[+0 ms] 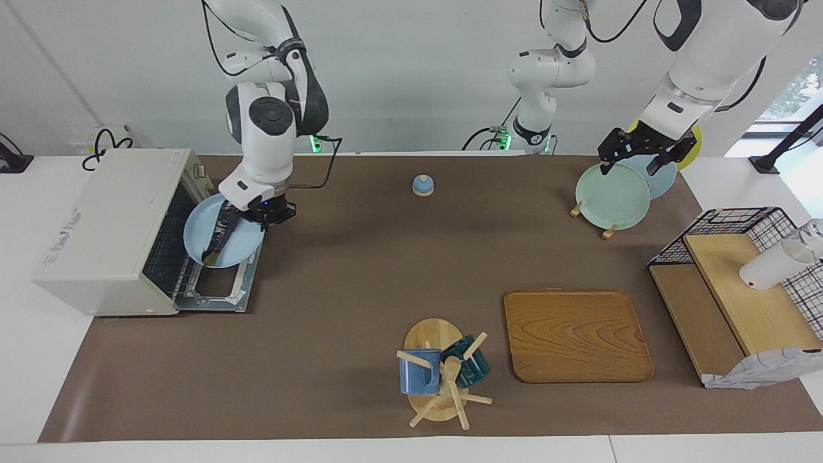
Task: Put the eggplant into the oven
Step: 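Lift the eggplant and carry it into the open oven with the right gripper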
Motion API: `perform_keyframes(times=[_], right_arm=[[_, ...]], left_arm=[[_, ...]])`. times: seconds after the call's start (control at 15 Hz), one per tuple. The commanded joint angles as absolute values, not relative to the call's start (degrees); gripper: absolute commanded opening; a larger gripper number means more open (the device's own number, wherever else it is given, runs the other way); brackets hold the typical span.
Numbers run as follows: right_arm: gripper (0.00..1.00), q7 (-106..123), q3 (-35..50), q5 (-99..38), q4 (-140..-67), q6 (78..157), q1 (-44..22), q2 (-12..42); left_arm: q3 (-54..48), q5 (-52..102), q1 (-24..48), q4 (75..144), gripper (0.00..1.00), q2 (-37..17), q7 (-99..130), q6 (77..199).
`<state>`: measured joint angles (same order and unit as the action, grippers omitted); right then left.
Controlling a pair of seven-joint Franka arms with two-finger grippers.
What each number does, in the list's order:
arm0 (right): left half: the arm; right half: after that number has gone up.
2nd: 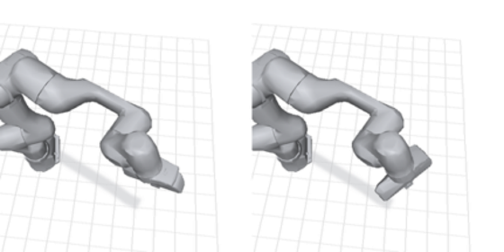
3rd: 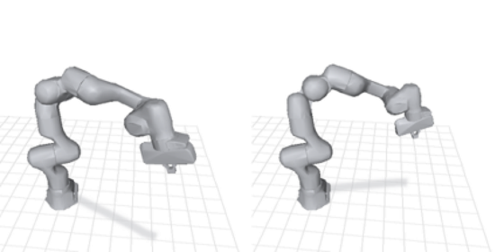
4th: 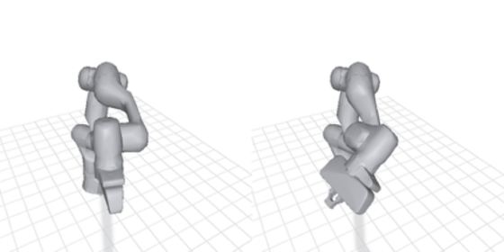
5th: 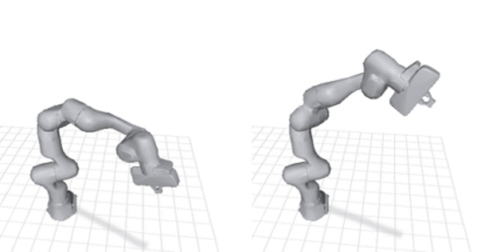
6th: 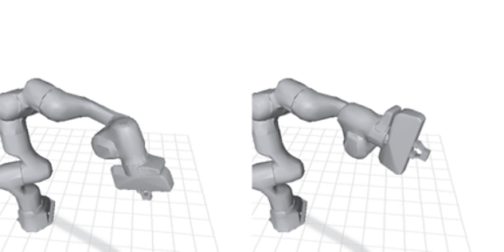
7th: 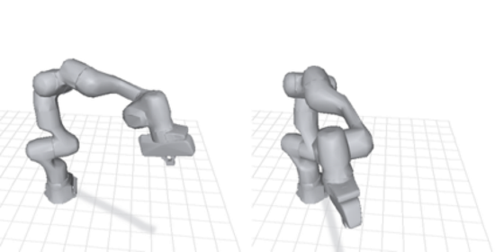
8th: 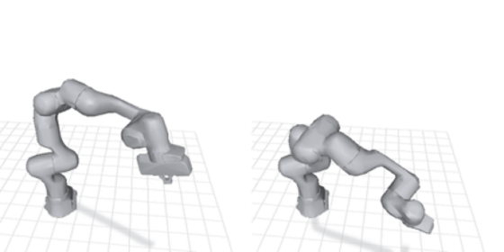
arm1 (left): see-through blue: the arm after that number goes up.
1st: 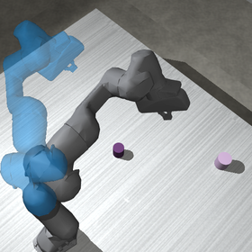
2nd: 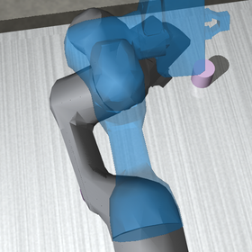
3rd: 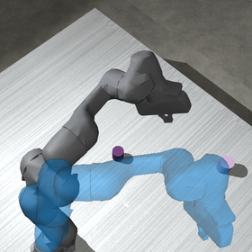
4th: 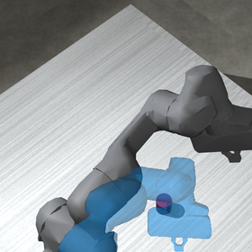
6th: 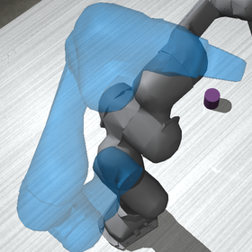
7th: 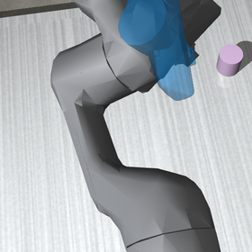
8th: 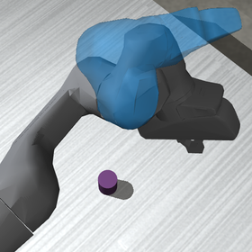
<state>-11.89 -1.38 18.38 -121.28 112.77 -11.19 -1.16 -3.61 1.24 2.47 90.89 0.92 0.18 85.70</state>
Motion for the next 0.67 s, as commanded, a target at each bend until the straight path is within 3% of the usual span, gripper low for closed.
perform_keyframes(times=[0.0, 0.4, 0.6], right_arm=[[0.00, -7.8, -0.4, 18.9, -123.4, 114.7, -7.5, -2.5], [0.00, 1.3, -0.4, 18.7, -129.9, 124.3, 0.0, -3.7], [0.00, 2.7, -0.4, 18.6, -130.4, 125.0, 1.0, -3.7]], left_arm=[[-4.0, 0.1, 2.0, 91.1, 1.00, 1.7, -0.4, 85.3], [-4.0, 0.1, 2.0, 91.1, 1.00, 1.7, -0.4, 85.3], [-4.0, 0.1, 2.0, 91.1, 1.00, 1.7, -0.4, 85.3]])
